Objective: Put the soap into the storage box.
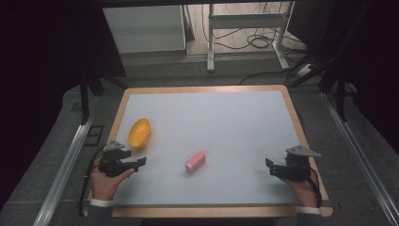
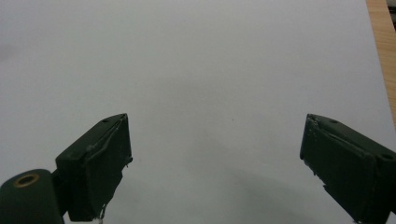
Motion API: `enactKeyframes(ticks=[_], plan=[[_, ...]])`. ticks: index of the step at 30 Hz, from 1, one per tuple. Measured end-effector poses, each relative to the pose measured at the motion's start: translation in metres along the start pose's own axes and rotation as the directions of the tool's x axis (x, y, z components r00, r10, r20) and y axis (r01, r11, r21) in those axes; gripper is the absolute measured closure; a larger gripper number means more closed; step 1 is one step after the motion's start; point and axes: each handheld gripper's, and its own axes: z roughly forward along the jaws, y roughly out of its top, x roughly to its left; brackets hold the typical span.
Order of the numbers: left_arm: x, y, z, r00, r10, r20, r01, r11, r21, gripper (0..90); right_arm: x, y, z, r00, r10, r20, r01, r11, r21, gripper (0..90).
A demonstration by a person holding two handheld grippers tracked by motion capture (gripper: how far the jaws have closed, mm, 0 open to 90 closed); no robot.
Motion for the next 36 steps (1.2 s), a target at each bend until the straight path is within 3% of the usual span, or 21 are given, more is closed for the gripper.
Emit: enactKeyframes(ticks=[5,17,36], plan=[[-0.005,0.010,-0.007,0.9999,-0.008,0.012,0.008,0.9995,-0.030,26.6,-0.001,0.000,-0.001,1.0000,-0.003,0.004,0.003,1.000,-0.003,8.6],[-0.013,0.022,-0.011,0.9996,0.011,0.027,-0.010,0.9993,-0.036,25.3,0.000,-0.001,-0.001,0.9999,-0.006,0.014,0.007,1.000,-0.002,8.7],[-0.027,0.031,-0.007,0.9977,0.057,0.038,-0.056,0.9984,-0.009,24.5,0.001,-0.001,0.000,0.9998,-0.009,0.021,0.009,1.000,0.003,8.6]])
